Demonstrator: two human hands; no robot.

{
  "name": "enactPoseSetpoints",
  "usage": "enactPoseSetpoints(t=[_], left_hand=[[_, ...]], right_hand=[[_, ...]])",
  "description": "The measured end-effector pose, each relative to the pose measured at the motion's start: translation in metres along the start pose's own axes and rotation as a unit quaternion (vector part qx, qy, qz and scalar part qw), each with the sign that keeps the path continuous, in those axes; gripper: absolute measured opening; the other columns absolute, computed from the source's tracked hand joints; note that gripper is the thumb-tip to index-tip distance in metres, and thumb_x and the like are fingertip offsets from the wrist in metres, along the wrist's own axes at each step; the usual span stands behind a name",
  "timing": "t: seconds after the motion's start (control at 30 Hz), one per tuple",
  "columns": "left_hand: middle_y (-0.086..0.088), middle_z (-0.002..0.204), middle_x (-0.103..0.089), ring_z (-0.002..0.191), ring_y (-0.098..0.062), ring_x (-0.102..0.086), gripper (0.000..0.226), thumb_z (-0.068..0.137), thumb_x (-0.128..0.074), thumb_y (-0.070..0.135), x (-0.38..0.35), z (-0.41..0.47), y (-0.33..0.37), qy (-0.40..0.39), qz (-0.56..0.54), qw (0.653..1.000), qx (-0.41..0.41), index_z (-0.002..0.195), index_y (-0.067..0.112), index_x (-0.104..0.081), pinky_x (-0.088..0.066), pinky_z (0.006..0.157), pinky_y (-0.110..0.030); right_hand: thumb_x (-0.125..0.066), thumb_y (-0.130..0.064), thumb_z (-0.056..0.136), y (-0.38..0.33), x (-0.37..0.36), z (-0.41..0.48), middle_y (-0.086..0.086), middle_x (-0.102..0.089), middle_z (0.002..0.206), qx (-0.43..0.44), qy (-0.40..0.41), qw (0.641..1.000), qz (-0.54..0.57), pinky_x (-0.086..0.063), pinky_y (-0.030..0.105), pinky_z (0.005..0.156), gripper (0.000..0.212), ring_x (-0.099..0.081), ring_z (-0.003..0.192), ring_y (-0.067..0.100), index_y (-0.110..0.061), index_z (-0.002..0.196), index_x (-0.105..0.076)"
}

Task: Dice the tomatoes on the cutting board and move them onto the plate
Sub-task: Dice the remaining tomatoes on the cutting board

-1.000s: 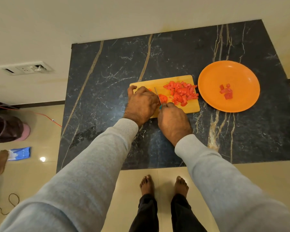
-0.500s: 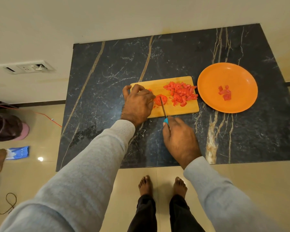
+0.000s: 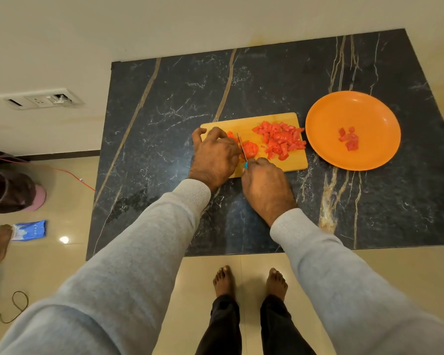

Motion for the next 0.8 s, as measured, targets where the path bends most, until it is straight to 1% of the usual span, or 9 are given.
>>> enactPoseSetpoints(t=[0.1, 0.23, 0.4, 0.5, 0.57, 0.6, 0.67, 0.73, 0.8], left_hand=[[0.018, 0.115, -0.076, 0.123, -0.017, -0.055, 0.026, 0.103, -0.055, 0.039, 0.002, 0.001, 0.002, -0.013, 0.000, 1.000, -0.004, 0.108, 0.035, -0.081, -0.019, 0.116, -0.062], [0.019, 0.116, -0.075, 0.123, -0.016, -0.053, 0.028, 0.104, -0.053, 0.041, 0.002, 0.000, 0.003, -0.028, 0.020, 0.999, 0.010, 0.109, 0.036, -0.080, -0.018, 0.117, -0.063], [0.020, 0.118, -0.074, 0.125, -0.014, -0.050, 0.030, 0.103, -0.052, 0.042, 0.000, 0.001, 0.001, -0.036, 0.025, 0.999, 0.026, 0.112, 0.035, -0.079, -0.017, 0.117, -0.062], [0.021, 0.119, -0.073, 0.126, -0.015, -0.049, 0.029, 0.103, -0.052, 0.040, 0.002, 0.001, 0.003, -0.036, 0.023, 0.999, 0.026, 0.114, 0.036, -0.079, -0.017, 0.117, -0.061], [0.020, 0.121, -0.073, 0.128, -0.016, -0.048, 0.029, 0.104, -0.052, 0.039, 0.005, 0.001, 0.005, -0.034, 0.017, 0.999, 0.021, 0.115, 0.036, -0.079, -0.017, 0.117, -0.061], [0.019, 0.120, -0.073, 0.127, -0.017, -0.049, 0.028, 0.104, -0.053, 0.037, 0.007, 0.001, 0.005, -0.022, 0.005, 1.000, 0.017, 0.115, 0.035, -0.079, -0.019, 0.116, -0.060], [0.017, 0.116, -0.076, 0.121, -0.018, -0.052, 0.025, 0.102, -0.058, 0.034, 0.017, -0.001, -0.001, 0.035, -0.034, 0.999, 0.024, 0.111, 0.033, -0.081, -0.025, 0.110, -0.055], [0.016, 0.109, -0.077, 0.115, -0.018, -0.055, 0.018, 0.098, -0.066, 0.034, 0.028, -0.006, -0.018, 0.094, -0.084, 0.990, 0.066, 0.105, 0.031, -0.082, -0.027, 0.104, -0.050], [0.014, 0.105, -0.076, 0.113, -0.017, -0.055, 0.013, 0.094, -0.071, 0.033, 0.034, -0.011, -0.034, 0.113, -0.117, 0.981, 0.109, 0.102, 0.030, -0.081, -0.027, 0.104, -0.048]], right_hand=[[-0.053, -0.015, 0.094, -0.004, -0.001, 0.007, 0.017, -0.065, 0.099, -0.002, -0.010, 1.000, -0.006, -0.051, 0.041, 0.067, 0.023, -0.064, 0.082, 0.040, -0.003, 0.107, -0.069], [-0.053, -0.015, 0.093, -0.004, 0.000, 0.005, 0.018, -0.064, 0.097, -0.001, -0.016, 1.000, 0.001, -0.052, 0.042, 0.066, 0.022, -0.064, 0.080, 0.040, -0.003, 0.101, -0.070], [-0.046, -0.022, 0.102, 0.005, -0.007, -0.029, 0.013, -0.062, 0.109, -0.010, -0.058, 0.998, -0.015, -0.054, 0.040, 0.074, 0.027, -0.066, 0.089, 0.035, -0.007, 0.118, -0.062], [-0.040, -0.025, 0.105, 0.011, -0.007, -0.047, 0.013, -0.063, 0.109, -0.007, -0.058, 0.998, -0.005, -0.054, 0.038, 0.073, 0.031, -0.065, 0.087, 0.032, -0.007, 0.119, -0.061], [-0.041, -0.028, 0.105, 0.012, 0.000, -0.051, 0.012, -0.063, 0.109, -0.008, -0.038, 0.999, 0.014, -0.055, 0.038, 0.073, 0.035, -0.065, 0.087, 0.032, -0.007, 0.123, -0.062], [-0.041, -0.030, 0.105, 0.012, 0.006, -0.052, 0.012, -0.064, 0.110, -0.009, -0.017, 0.999, 0.031, -0.056, 0.040, 0.074, 0.037, -0.065, 0.088, 0.032, -0.007, 0.125, -0.063], [-0.043, -0.033, 0.105, 0.009, 0.016, -0.054, 0.011, -0.064, 0.111, -0.005, 0.029, 0.998, 0.061, -0.057, 0.042, 0.073, 0.040, -0.065, 0.086, 0.031, -0.008, 0.130, -0.062], [-0.045, -0.034, 0.105, 0.003, 0.021, -0.055, 0.009, -0.065, 0.108, 0.006, 0.057, 0.996, 0.075, -0.057, 0.039, 0.068, 0.040, -0.065, 0.082, 0.028, -0.008, 0.131, -0.062], [-0.048, -0.035, 0.104, -0.007, 0.022, -0.056, 0.007, -0.066, 0.105, 0.016, 0.069, 0.994, 0.078, -0.055, 0.035, 0.062, 0.040, -0.063, 0.076, 0.025, -0.009, 0.130, -0.063]])
Point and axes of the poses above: each hand's wrist, its own z-axis towards the middle knuckle, its own x-axis out of the back of the hand, y = z × x, the point moved 7 cm from there along z, towards the middle knuckle
